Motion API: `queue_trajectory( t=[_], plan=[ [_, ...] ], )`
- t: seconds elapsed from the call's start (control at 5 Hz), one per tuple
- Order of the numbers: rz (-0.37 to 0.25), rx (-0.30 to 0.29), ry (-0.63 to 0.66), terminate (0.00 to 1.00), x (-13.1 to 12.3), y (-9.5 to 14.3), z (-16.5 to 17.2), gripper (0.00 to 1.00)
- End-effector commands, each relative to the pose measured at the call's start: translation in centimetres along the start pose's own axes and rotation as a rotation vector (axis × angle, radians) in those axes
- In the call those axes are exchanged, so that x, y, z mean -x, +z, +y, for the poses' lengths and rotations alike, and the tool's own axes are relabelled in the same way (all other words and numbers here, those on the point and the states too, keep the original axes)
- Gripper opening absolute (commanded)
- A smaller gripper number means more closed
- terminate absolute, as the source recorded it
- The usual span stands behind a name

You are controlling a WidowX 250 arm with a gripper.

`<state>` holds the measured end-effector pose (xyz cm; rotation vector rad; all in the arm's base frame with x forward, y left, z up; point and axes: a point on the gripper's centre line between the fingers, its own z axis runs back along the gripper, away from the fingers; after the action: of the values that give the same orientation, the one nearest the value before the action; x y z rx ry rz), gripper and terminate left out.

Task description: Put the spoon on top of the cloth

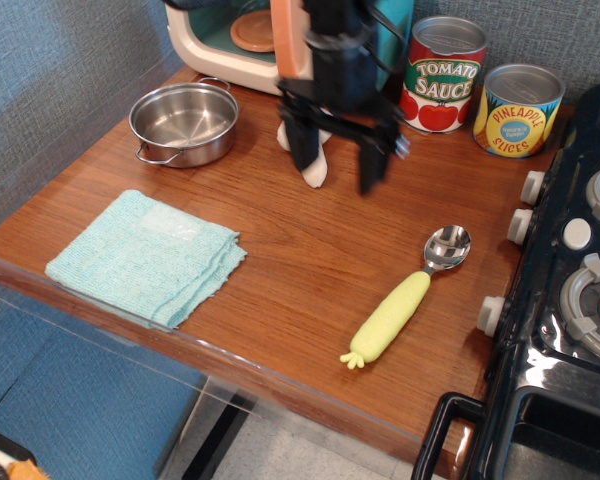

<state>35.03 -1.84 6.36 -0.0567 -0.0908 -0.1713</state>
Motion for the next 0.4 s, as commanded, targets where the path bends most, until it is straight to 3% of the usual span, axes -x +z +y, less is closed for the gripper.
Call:
queue_trajectory(
  t=[0.0, 0.2],
  plan=[
    [-0.060, 0.011, -0.076, 0.00, 4.3, 0.9, -5.4, 1.00],
    [-0.041, -0.009, -0.083, 0.00, 5.6, -0.7, -5.7, 1.00]
  ],
)
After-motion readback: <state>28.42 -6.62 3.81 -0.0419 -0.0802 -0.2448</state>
